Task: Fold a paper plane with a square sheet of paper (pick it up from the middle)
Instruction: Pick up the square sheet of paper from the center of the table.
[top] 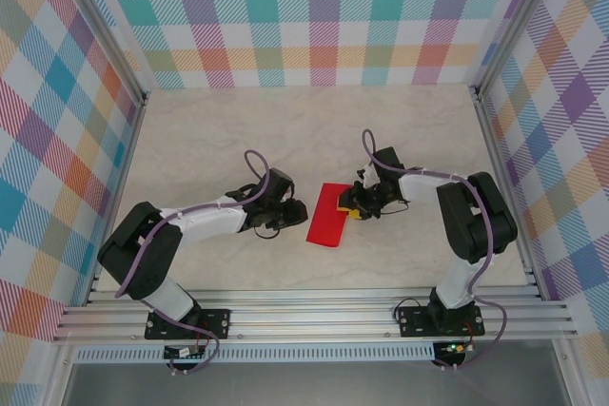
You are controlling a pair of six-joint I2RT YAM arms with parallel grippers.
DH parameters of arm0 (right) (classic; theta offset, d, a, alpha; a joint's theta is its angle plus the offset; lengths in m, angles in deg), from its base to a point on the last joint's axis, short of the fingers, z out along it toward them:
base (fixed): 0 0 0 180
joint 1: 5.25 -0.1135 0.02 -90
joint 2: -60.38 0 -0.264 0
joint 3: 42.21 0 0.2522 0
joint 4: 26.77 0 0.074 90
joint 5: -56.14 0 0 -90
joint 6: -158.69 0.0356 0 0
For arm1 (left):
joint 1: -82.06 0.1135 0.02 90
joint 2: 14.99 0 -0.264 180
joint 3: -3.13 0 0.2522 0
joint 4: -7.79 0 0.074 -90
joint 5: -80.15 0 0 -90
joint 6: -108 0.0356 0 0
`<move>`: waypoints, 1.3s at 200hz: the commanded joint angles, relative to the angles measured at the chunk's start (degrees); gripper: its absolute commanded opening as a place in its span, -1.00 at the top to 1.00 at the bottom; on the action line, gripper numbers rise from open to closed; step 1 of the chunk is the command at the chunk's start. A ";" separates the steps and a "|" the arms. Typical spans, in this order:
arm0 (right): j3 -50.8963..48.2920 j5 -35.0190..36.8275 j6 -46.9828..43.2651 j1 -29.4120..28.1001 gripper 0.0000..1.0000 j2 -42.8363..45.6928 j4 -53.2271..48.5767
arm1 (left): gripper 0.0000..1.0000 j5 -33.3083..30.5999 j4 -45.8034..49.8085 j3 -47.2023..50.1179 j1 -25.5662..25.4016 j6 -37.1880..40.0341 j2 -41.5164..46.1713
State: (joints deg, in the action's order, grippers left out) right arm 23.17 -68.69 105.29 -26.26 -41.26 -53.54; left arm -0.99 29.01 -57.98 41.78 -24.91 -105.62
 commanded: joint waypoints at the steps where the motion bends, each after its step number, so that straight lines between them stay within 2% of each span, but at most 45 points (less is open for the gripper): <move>1: 0.10 -2.03 -1.12 -0.34 0.41 -0.80 0.57 | 0.27 -1.08 1.33 -0.24 -0.67 -1.12 0.73; 59: 2.61 -3.41 -4.37 -0.36 0.72 0.28 -3.51 | 0.26 -3.06 3.29 1.08 -0.63 -2.48 4.81; 81: 3.91 -4.24 -4.90 -0.35 0.76 1.56 -5.35 | 0.25 -4.84 5.42 1.89 -0.68 -2.65 7.20; 114: 5.73 -5.76 -4.99 -0.42 0.77 2.61 -8.75 | 0.24 -6.43 11.66 1.48 -0.68 -2.49 12.56; 129: 7.44 -6.43 -5.81 -0.34 0.78 1.93 -11.43 | 0.22 -9.31 14.74 2.18 -0.69 -3.24 16.34; 175: 11.59 -9.80 -7.16 -0.34 0.79 3.15 -15.73 | 0.05 -12.45 15.81 8.94 -0.12 -6.61 26.90; 217: 11.41 -13.27 -6.02 -0.34 0.77 5.71 -13.27 | 0.04 -11.94 14.78 10.87 0.20 -7.86 29.17; 231: 10.63 -15.23 -6.26 -0.34 0.75 5.35 -11.31 | 0.04 -12.02 13.91 11.51 0.33 -8.17 29.81; 260: 9.78 -14.74 -9.48 -0.34 0.73 2.69 -10.98 | 0.01 -11.70 11.93 12.64 0.35 -8.54 30.29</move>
State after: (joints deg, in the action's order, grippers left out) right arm 33.53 -80.71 99.24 -26.28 -36.67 -65.94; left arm -12.13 42.17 -46.99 41.81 -32.37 -76.42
